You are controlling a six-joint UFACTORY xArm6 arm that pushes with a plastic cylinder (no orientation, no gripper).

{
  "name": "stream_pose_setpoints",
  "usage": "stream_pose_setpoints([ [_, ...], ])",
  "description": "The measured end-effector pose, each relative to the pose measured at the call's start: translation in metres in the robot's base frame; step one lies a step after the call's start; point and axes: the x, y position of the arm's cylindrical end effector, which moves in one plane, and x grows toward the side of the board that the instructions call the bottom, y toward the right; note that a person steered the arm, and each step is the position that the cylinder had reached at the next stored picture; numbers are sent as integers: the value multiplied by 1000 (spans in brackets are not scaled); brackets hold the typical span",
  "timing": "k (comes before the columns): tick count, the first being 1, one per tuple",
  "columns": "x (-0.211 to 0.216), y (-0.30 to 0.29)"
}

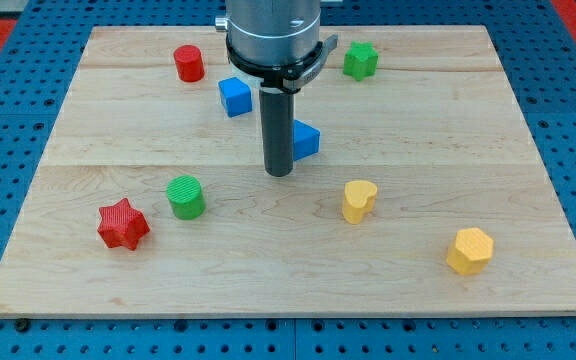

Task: Move yellow hexagon towards center

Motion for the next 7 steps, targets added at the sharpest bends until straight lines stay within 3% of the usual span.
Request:
stream_pose_setpoints([
  [1,0,1],
  [3,-5,87],
  [4,-11,159],
  [5,37,232],
  [6,101,203],
  [7,130,185],
])
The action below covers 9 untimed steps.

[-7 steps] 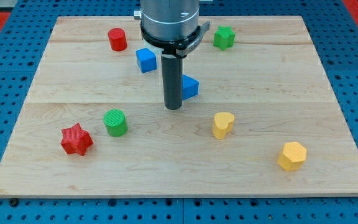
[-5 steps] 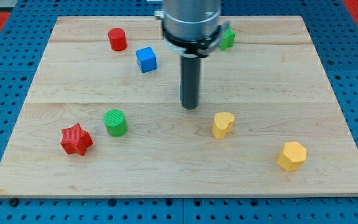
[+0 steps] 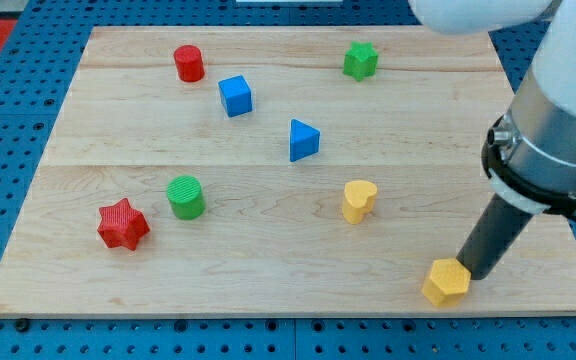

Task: Move yellow hexagon towards center

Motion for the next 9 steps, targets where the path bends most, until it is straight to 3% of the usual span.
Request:
stream_pose_setpoints([
  [1,0,51],
  [2,34,76],
  [3,36,70],
  [6,25,-88],
  [7,10,-33],
  [8,4,-34],
  [9,-7,-82],
])
